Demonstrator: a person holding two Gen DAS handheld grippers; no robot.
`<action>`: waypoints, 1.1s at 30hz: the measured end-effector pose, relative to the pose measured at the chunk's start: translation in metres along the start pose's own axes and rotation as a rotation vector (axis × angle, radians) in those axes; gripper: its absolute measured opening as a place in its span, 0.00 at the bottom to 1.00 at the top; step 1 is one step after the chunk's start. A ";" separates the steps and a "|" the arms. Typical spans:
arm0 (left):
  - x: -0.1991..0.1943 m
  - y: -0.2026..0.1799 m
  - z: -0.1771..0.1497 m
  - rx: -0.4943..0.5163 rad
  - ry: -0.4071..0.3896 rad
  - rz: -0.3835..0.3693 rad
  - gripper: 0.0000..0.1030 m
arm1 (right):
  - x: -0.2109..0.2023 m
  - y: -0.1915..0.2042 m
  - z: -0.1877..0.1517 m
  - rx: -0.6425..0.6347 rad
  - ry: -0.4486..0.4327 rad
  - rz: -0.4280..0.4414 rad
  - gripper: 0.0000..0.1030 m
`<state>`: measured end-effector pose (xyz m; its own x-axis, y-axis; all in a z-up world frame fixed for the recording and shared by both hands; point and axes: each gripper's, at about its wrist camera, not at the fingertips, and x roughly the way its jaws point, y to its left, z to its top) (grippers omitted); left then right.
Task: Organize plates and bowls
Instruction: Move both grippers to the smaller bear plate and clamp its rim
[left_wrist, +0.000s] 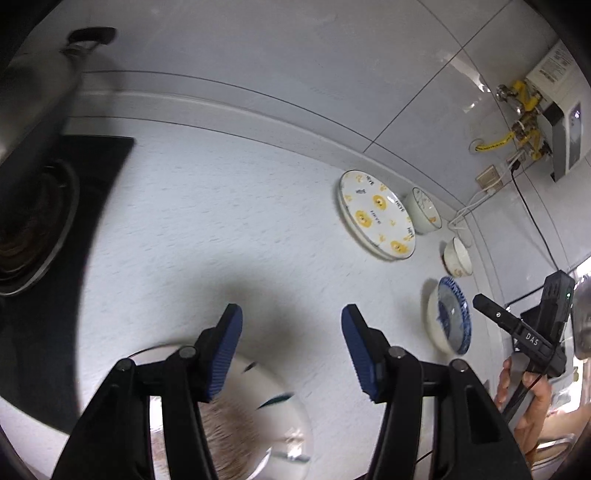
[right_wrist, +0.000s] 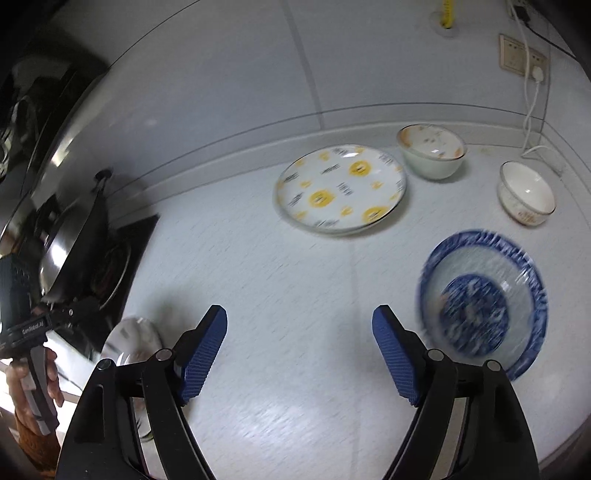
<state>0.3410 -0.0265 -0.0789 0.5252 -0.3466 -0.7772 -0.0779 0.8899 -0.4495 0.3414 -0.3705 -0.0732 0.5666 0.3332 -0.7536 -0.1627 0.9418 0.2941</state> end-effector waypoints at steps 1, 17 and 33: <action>0.011 -0.007 0.007 -0.010 0.011 -0.005 0.53 | 0.002 -0.010 0.010 0.006 -0.003 0.005 0.76; 0.218 -0.063 0.130 -0.108 0.185 -0.011 0.53 | 0.135 -0.119 0.122 0.238 0.142 0.045 0.77; 0.283 -0.061 0.153 -0.060 0.269 -0.100 0.10 | 0.199 -0.134 0.126 0.297 0.192 0.095 0.18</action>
<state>0.6240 -0.1341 -0.2042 0.2899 -0.5049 -0.8130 -0.0917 0.8309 -0.5488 0.5775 -0.4360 -0.1890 0.3935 0.4469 -0.8034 0.0504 0.8621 0.5043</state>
